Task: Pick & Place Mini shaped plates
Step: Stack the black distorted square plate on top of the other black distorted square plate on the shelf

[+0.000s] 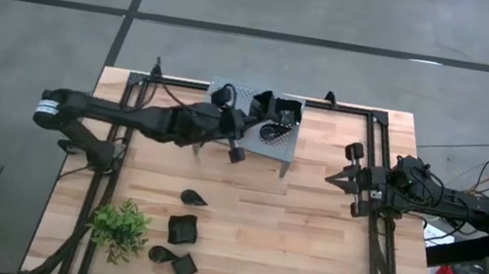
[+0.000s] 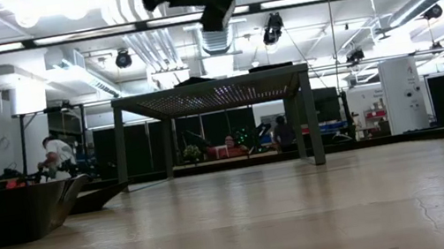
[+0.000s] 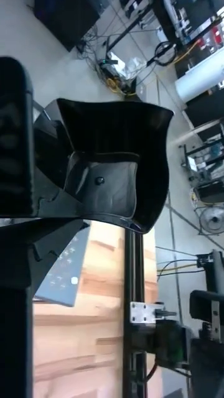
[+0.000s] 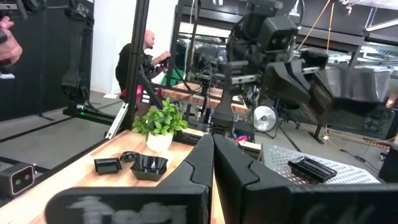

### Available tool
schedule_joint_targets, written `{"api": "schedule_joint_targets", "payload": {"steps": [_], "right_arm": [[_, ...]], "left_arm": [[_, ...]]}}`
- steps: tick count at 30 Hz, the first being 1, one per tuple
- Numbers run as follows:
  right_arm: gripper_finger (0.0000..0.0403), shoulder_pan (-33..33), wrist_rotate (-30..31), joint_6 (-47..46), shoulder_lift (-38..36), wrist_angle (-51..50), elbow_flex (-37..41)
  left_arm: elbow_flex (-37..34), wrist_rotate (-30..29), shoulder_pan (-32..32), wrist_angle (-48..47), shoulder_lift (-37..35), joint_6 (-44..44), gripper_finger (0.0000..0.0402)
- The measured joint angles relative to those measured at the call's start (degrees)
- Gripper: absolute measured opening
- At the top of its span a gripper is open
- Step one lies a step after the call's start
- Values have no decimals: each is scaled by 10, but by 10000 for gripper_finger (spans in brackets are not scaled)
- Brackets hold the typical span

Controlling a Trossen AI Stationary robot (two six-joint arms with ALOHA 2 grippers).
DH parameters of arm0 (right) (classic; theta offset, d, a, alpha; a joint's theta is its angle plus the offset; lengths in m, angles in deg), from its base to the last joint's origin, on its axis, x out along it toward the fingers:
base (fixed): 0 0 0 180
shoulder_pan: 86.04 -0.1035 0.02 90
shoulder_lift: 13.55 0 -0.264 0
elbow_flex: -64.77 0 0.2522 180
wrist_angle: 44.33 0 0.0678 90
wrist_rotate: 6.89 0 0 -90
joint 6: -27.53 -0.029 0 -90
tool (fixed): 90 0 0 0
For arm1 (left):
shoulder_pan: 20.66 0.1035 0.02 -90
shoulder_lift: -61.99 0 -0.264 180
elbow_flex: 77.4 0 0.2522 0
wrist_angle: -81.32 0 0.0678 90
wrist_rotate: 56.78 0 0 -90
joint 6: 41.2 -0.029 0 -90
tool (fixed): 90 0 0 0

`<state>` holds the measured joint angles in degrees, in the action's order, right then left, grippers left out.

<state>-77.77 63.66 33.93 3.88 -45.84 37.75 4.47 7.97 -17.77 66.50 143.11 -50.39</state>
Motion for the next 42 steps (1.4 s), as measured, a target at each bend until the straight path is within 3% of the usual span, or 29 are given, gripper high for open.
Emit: {"api": "schedule_joint_targets", "payload": {"steps": [5,11,19,29,42], "right_arm": [[8,0,0,1,0,0,0],[8,0,0,1,0,0,0],[8,0,0,0,0,0,1],[8,0,0,-1,0,0,1],[8,0,0,0,0,0,1]], "left_arm": [[62,8,14,-17,51,0,0],[195,8,31,-167,131,-1,0],[337,8,59,-279,221,-13,0],[369,15,79,-285,284,-57,0],[369,47,89,-275,293,-32,0]]}}
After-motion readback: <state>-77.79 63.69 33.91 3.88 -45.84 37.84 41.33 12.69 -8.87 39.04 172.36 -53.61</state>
